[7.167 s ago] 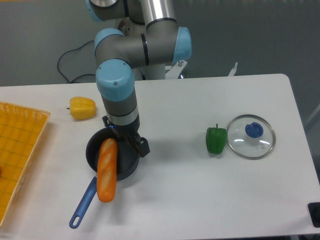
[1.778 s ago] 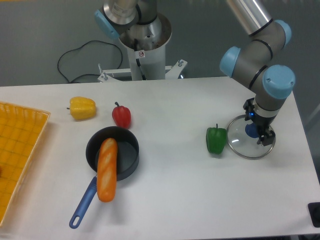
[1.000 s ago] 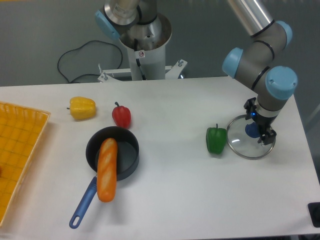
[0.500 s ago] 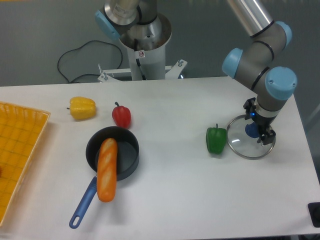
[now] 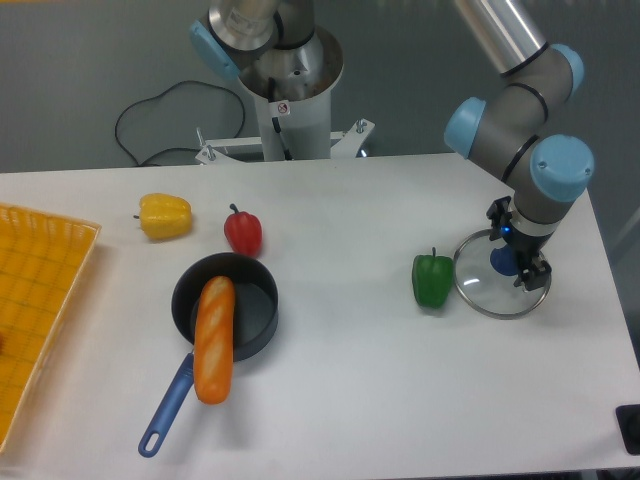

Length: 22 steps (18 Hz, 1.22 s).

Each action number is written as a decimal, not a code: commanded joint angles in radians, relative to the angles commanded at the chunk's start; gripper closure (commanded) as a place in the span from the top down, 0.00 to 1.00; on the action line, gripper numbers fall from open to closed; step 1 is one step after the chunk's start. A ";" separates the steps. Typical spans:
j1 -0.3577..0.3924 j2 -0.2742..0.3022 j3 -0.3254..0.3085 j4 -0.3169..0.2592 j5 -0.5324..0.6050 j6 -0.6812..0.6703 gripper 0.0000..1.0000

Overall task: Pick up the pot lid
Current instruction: 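Close the gripper on the blue knob of the lid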

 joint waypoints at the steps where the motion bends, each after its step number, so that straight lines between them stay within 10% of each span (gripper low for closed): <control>1: -0.002 0.000 0.002 0.000 0.014 0.000 0.88; 22: -0.008 0.000 -0.003 -0.003 0.025 -0.054 0.81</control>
